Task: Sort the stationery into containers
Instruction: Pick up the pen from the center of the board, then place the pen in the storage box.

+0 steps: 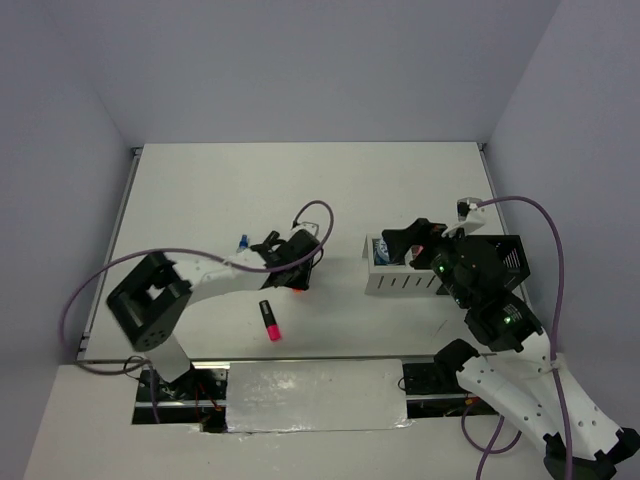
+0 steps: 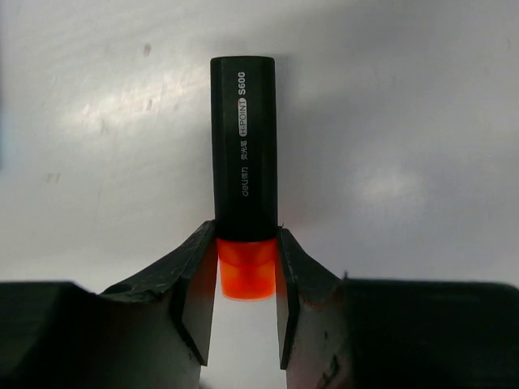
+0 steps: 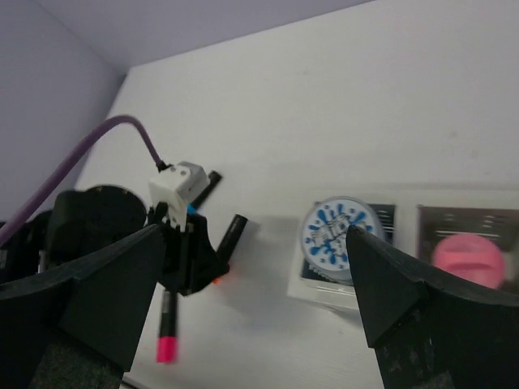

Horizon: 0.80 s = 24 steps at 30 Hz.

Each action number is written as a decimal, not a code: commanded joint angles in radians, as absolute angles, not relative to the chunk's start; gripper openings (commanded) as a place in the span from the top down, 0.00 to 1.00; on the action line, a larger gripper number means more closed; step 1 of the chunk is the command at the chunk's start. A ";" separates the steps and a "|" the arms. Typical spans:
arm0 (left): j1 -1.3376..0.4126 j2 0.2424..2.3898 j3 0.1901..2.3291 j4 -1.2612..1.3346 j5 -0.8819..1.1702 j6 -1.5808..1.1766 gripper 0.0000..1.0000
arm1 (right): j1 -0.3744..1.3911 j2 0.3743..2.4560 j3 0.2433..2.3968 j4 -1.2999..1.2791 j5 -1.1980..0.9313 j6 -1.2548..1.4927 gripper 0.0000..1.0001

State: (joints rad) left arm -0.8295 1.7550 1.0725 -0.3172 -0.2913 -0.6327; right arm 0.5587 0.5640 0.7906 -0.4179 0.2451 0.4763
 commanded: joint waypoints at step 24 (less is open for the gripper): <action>-0.950 1.057 0.667 0.319 0.081 -0.457 0.95 | 0.868 0.963 0.744 0.026 0.178 0.772 0.80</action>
